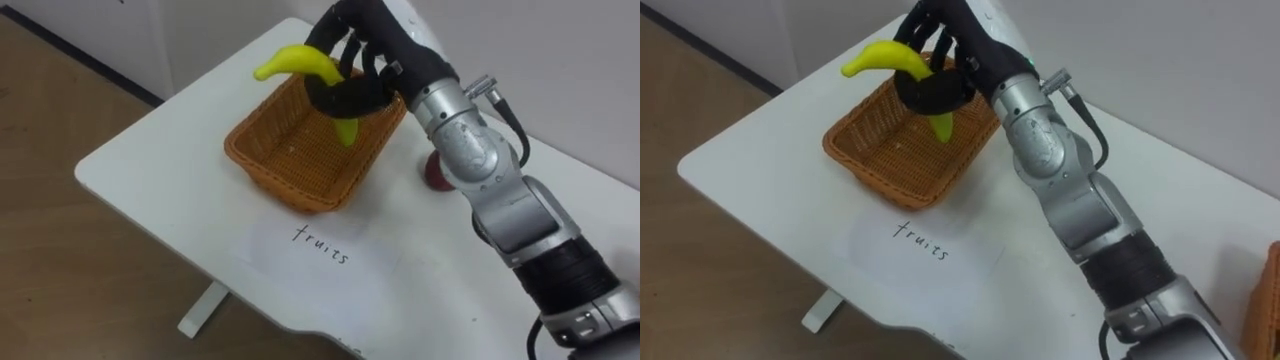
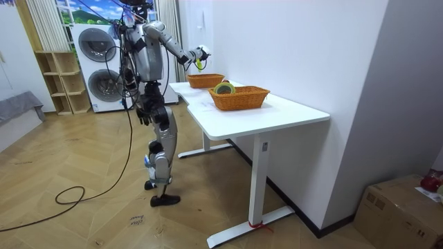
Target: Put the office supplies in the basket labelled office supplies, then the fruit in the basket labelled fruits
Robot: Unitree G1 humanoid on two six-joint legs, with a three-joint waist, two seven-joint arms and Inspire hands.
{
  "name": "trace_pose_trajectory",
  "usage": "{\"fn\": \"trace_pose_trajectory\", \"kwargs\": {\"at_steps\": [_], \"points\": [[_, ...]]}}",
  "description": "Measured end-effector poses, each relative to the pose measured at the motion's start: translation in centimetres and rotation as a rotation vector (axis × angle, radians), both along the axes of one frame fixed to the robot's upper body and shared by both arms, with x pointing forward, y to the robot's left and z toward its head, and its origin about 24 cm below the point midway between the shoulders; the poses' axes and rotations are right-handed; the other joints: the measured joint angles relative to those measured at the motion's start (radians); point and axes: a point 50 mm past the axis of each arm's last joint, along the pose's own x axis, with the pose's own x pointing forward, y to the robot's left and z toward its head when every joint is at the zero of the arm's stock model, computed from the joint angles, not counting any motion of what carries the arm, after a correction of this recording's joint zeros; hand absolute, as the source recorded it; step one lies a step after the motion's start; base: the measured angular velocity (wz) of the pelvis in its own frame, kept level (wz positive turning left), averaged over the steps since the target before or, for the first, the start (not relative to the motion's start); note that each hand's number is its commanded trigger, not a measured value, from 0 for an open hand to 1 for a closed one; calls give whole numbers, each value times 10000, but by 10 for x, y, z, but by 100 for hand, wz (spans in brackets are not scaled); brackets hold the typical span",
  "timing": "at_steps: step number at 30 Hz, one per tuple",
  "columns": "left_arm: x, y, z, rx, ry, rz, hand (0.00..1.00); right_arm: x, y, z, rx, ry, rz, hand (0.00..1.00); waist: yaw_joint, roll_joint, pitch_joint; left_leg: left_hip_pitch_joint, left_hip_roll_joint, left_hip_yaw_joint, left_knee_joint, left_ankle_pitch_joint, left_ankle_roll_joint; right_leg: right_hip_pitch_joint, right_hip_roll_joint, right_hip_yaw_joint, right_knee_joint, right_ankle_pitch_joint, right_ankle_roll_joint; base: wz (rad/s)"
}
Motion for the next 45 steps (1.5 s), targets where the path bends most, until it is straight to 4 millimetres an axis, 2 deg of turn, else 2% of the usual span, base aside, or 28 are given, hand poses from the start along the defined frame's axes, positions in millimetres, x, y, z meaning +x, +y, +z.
{"fn": "trace_pose_trajectory", "kwargs": {"at_steps": [7, 8, 9, 10, 11, 14, 16, 21, 30, 45], "points": [[-2, 0, 0, 46, 67, -52, 0, 0, 0, -1, 156, -219, -221, 100, 96, 19, -12, 1, -5, -16, 34, 5, 4, -6, -9, -3, -8, 0, 0, 0], [-2, 0, 0, 46, 56, -56, 0, 1, 0, -1, 163, -219, -262, 75, 103, 25, -15, 1, -5, -21, 35, 5, 4, -5, -9, -4, -7, 0, 0, 3], [-1, 0, 0, 44, 37, -62, 0, 1, -1, -3, 186, -193, -335, 39, 112, 39, -18, 0, -5, -32, 35, 6, 4, -5, -11, -9, -10, 0, 1, 3], [-1, 0, 0, 43, 31, -63, 0, 2, -2, -4, 251, -171, -378, 10, 110, 58, -20, 0, -7, -49, 36, 6, 4, -2, -15, -15, -10, -1, 1, 0], [-1, 0, 0, 43, 30, -63, 0, 2, -3, -4, 267, -159, -408, 0, 111, 68, -19, 0, -8, -55, 37, 6, 4, 1, -19, -16, -10, -2, 3, 3], [2, 0, 0, 26, -33, -52, 0, 5, -6, -11, 249, -33, -561, 0, 103, 133, -14, 24, -18, -100, 110, 6, 5, 56, -45, -62, -10, -4, 6, 6], [2, 0, 0, 38, -33, -36, 0, 8, -12, -20, 96, 341, -839, 0, 97, 205, -35, 40, -24, -104, 124, 6, 4, 103, -74, -9, -35, -6, 10, 5], [1, 0, 0, 44, -16, 13, 0, 11, -18, -30, -119, 741, -1116, 0, 88, 271, -66, 10, -57, -95, 122, 6, 4, 154, -18, 3, -167, -6, 11, -2], [1, 0, 0, 86, -16, 20, 0, 11, -19, -32, -179, 857, -1092, 0, 134, 179, -124, 14, -59, -104, 106, 10, -5, 146, -2, 27, -167, -6, 10, 0], [3, -2, -1, 35, -57, 35, 0, 11, -19, -34, -282, 1010, -989, 0, 5, 227, -68, 36, -73, -80, 103, 13, 2, 151, -26, 32, -164, -6, 10, 0]]}}
